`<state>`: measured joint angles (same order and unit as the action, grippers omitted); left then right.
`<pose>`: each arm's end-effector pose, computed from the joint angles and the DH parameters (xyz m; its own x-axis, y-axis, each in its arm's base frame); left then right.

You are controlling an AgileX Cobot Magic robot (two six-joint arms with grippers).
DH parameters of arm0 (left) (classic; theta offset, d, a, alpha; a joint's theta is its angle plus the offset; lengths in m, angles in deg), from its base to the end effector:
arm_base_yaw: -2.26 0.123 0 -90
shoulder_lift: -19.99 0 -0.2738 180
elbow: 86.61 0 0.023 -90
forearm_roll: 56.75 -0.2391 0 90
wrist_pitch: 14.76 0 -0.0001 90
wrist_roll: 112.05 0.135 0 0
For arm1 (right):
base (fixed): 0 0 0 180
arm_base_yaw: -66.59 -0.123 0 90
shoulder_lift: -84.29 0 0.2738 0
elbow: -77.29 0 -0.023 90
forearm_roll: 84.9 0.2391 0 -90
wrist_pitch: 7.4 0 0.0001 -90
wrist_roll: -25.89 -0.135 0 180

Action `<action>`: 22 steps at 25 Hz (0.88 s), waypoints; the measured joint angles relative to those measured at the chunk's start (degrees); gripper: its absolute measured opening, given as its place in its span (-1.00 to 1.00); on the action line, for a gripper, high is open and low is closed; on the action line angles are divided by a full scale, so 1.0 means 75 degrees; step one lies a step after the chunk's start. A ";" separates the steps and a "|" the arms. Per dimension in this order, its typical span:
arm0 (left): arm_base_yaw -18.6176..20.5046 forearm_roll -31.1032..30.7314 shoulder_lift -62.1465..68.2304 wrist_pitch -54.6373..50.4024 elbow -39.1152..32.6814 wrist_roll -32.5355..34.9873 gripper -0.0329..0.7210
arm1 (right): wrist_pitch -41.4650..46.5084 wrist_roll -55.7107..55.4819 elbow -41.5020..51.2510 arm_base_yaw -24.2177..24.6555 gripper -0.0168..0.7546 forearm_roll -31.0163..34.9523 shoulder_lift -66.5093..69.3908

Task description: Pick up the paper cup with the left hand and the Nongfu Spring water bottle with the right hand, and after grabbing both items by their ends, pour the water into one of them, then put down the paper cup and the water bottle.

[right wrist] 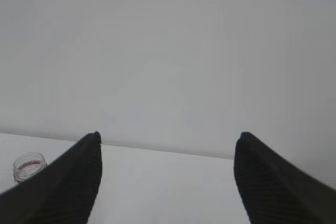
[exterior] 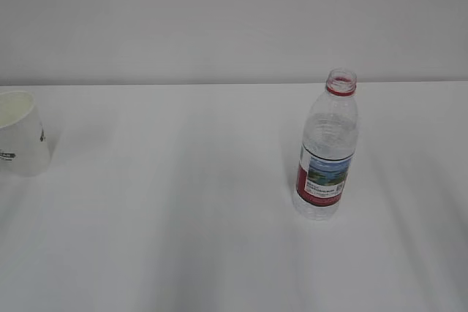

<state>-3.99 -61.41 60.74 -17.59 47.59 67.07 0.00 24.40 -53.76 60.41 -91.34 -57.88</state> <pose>0.1639 -0.0174 0.3405 0.0178 0.0643 -0.9978 0.1039 0.9924 0.0658 0.1551 0.0148 0.3175 -0.0634 -0.0927 -0.9937 -0.0991 0.9913 -0.0862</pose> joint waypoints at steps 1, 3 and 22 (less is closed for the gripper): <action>0.0000 -0.0013 0.0134 0.0141 0.0000 0.0000 0.60 | -0.0116 0.0000 0.0000 0.0000 0.57 0.0000 0.0137; 0.0000 -0.0013 0.0330 0.0327 0.0000 0.0000 0.60 | -0.0394 0.0000 0.0000 0.0000 0.57 0.0000 0.0369; 0.0000 -0.0042 0.0680 0.1039 0.0000 0.0000 0.60 | -0.1663 0.0000 0.0000 0.0000 0.57 -0.0005 0.1401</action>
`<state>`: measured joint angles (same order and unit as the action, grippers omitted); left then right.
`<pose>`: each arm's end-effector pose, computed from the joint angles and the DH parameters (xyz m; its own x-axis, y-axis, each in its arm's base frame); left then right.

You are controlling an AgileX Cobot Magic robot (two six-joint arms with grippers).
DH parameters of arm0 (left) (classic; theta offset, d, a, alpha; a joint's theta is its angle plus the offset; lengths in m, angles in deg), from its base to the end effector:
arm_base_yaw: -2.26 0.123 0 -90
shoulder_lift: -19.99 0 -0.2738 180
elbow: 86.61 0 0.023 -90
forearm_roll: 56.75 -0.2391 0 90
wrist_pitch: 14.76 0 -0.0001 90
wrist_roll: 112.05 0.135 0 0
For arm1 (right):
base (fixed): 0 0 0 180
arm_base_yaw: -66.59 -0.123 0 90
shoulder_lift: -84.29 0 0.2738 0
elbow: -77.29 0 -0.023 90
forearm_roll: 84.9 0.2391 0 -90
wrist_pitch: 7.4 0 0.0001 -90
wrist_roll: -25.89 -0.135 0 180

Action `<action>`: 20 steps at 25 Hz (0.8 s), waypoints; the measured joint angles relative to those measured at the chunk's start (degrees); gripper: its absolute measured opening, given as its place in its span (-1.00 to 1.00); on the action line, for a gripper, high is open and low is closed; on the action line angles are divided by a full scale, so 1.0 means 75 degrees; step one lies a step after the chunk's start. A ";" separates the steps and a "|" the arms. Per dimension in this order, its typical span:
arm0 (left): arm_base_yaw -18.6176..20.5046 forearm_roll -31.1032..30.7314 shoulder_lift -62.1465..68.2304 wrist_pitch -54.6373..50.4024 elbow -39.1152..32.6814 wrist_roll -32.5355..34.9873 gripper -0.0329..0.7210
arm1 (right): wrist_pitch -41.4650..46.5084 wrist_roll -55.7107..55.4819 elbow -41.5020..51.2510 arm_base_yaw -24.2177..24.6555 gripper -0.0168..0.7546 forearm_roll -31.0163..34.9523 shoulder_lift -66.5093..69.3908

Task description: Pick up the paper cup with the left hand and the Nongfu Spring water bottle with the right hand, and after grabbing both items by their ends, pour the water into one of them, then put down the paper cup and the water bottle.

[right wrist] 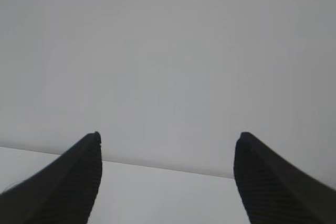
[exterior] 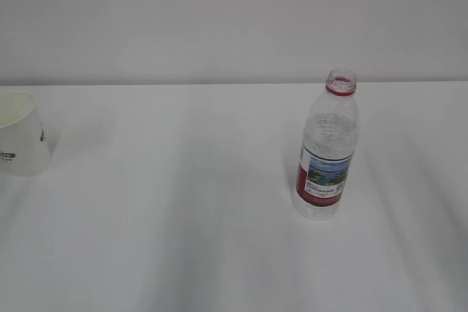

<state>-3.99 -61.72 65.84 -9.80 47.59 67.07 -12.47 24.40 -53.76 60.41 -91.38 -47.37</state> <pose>0.1825 -0.0210 0.3432 0.0652 0.0643 -0.9958 0.1120 0.9912 0.0713 0.1917 0.0221 0.3146 -0.0287 -0.0902 -0.9955 -0.1205 0.9890 -0.0861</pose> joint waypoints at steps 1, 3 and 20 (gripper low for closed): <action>0.0000 0.0000 0.0038 0.0000 0.0000 0.0000 0.60 | -0.0016 0.0000 0.0000 0.0000 0.57 0.0000 0.0016; 0.0000 0.0000 0.0185 0.0000 0.0000 0.0000 0.60 | -0.0026 0.0000 0.0000 0.0000 0.57 0.0000 0.0063; 0.1216 0.0000 0.2254 0.1878 0.0000 0.0000 0.60 | -0.2096 0.0867 0.0000 0.0000 0.57 -0.0012 0.1683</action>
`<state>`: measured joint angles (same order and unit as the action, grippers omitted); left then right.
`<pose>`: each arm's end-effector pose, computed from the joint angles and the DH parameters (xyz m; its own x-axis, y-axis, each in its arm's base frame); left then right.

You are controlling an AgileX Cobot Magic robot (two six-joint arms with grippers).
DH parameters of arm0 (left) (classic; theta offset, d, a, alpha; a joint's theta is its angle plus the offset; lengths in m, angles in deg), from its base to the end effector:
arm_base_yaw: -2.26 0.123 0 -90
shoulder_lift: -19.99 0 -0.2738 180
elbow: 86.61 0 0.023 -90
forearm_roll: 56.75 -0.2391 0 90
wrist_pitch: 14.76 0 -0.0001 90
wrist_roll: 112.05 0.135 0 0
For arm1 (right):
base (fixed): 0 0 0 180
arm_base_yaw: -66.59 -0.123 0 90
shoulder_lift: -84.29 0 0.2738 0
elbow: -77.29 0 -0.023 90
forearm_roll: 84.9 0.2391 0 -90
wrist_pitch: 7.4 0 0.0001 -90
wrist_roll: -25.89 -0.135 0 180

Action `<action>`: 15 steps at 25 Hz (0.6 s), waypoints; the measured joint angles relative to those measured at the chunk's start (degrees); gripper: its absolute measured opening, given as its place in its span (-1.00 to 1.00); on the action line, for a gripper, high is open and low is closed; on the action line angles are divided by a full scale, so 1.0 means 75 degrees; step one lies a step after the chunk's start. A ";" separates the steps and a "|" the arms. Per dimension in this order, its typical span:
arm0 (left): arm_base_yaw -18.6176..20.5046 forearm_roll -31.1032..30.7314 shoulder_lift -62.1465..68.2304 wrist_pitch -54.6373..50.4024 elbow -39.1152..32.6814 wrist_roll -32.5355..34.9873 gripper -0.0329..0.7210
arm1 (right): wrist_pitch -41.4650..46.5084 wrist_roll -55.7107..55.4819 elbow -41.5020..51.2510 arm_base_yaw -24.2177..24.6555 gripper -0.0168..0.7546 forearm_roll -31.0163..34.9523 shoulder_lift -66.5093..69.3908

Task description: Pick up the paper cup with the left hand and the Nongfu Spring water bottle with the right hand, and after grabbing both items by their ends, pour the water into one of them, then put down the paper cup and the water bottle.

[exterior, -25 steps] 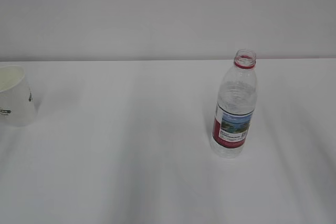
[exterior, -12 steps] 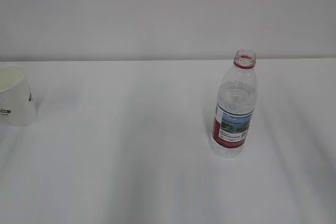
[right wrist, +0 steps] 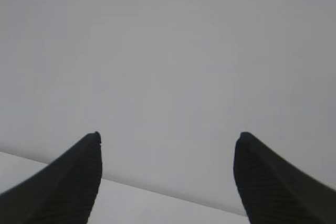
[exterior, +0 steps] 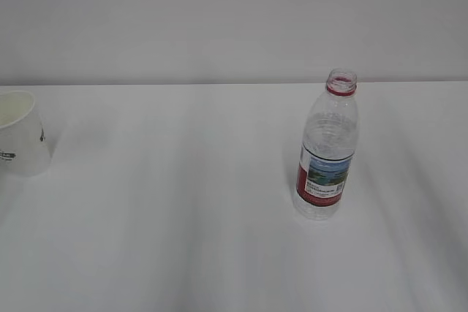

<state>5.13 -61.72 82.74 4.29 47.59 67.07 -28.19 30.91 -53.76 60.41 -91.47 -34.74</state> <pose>0.2435 0.0084 0.3131 0.0061 0.0670 -0.9977 -0.0223 0.9975 0.0668 0.2327 0.0307 0.3042 0.0413 -0.1901 -0.9809 -0.1426 0.9705 -0.1941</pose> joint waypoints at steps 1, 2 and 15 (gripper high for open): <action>0.0168 0.0000 0.0142 0.0129 0.0000 0.0000 0.60 | -0.0144 0.0058 0.0000 0.0000 0.57 0.0000 0.0126; 0.0311 0.0000 0.0275 0.0219 0.0000 0.0000 0.60 | -0.0299 0.0070 0.0000 0.0000 0.57 0.0033 0.0258; 0.0642 0.0000 0.1615 0.1195 0.0000 0.0000 0.60 | -0.2289 0.0998 0.0000 0.0000 0.57 0.1174 0.2130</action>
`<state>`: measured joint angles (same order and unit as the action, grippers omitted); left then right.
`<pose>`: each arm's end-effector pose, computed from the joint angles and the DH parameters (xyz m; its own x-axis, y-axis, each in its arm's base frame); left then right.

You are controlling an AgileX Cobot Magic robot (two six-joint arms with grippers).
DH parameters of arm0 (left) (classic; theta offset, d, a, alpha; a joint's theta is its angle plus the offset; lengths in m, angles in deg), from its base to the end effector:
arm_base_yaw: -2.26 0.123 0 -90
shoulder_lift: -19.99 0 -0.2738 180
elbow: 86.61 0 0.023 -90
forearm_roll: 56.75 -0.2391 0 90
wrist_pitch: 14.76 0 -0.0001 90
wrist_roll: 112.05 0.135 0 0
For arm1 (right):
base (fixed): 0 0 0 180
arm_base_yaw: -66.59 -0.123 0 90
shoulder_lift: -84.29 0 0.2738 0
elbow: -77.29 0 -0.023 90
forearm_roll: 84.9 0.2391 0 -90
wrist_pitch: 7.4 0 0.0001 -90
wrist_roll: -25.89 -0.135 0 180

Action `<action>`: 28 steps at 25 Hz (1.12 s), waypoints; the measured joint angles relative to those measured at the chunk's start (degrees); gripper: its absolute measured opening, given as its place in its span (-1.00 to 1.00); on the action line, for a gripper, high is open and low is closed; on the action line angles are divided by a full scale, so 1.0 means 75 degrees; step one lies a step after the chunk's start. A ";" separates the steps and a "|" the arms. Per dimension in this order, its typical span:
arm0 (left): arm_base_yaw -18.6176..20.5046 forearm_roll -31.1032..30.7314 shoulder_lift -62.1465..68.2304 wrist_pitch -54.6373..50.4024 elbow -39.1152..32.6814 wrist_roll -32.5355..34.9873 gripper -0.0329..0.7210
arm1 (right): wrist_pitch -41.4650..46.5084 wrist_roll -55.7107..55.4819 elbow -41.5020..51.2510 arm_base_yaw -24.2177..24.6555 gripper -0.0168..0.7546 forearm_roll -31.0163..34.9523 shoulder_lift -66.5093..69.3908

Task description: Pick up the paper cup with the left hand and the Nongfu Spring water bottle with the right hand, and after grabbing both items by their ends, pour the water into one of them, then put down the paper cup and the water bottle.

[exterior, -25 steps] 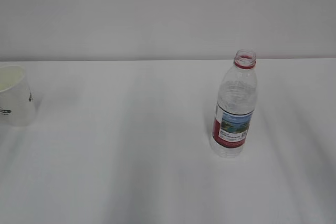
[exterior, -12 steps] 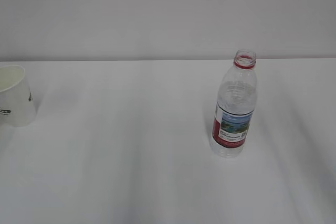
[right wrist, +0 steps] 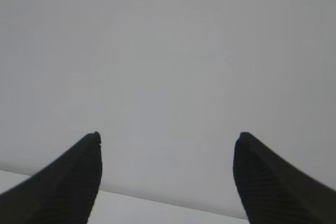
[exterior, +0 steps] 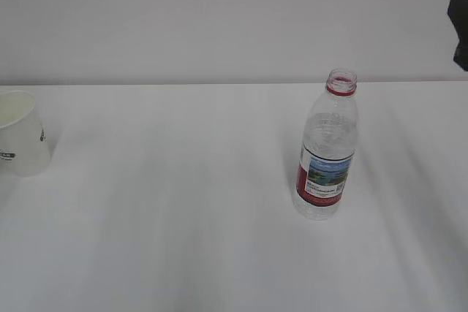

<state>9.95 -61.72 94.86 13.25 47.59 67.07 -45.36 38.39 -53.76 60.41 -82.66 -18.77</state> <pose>0.2789 0.0321 0.2786 -0.0532 0.0546 -0.9971 -0.0903 0.9941 0.0592 0.2789 0.0269 0.2729 0.0505 -0.1818 -0.9820 -0.0756 0.9798 -0.1853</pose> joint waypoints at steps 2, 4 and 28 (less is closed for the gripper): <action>0.0000 0.0000 0.0179 0.0110 0.0000 0.0053 0.60 | -0.0269 0.0028 0.0000 0.0000 0.57 0.0018 0.0231; 0.0000 0.0000 0.0325 0.0199 0.0000 0.0117 0.60 | -0.0483 0.0061 0.0000 0.0000 0.57 0.0032 0.0468; 0.0000 0.0355 0.1219 0.3328 -0.2152 0.0168 0.60 | -0.2361 0.0175 0.0604 0.0000 0.57 0.0125 0.1965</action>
<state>9.95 -59.06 104.00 38.21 31.45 68.33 -63.06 39.70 -49.23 60.41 -81.73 -4.03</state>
